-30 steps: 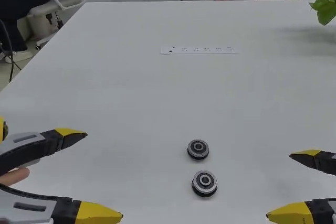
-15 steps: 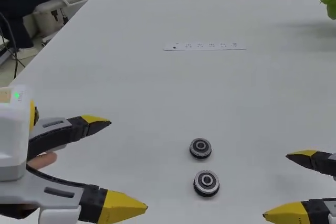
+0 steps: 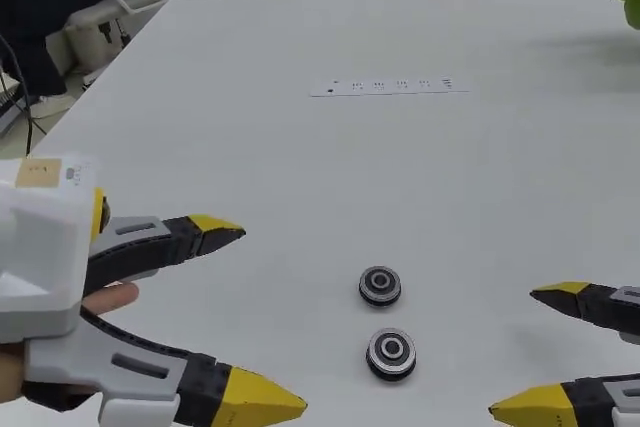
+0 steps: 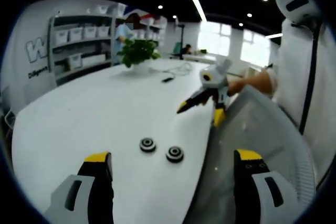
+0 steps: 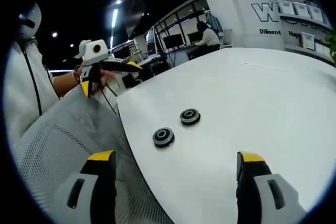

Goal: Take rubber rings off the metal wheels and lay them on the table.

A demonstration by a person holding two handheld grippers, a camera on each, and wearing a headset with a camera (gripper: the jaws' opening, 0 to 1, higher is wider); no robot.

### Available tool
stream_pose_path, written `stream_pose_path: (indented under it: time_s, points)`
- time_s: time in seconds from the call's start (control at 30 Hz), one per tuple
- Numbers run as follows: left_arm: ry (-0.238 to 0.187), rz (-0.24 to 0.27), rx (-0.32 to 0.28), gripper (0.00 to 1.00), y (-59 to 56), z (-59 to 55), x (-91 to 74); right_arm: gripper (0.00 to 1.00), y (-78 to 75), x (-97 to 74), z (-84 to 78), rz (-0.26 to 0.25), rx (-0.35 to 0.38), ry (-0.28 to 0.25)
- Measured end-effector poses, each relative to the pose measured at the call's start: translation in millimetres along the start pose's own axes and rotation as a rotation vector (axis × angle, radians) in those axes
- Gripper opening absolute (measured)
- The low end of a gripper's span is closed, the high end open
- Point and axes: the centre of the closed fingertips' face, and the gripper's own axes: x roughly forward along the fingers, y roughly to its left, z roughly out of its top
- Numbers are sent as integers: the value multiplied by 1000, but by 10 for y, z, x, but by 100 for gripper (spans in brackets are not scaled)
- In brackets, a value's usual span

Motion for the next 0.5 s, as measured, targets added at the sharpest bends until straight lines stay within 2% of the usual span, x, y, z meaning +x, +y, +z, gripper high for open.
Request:
stream_pose_path:
  time_s: [0.2,0.5]
  points:
    - [-2,-30,22,98,-44,73,122,91,58,99,3,22,-9,2]
    - [6,-51,52,99,-6,141,265,89,65,239,60,45,-29,1]
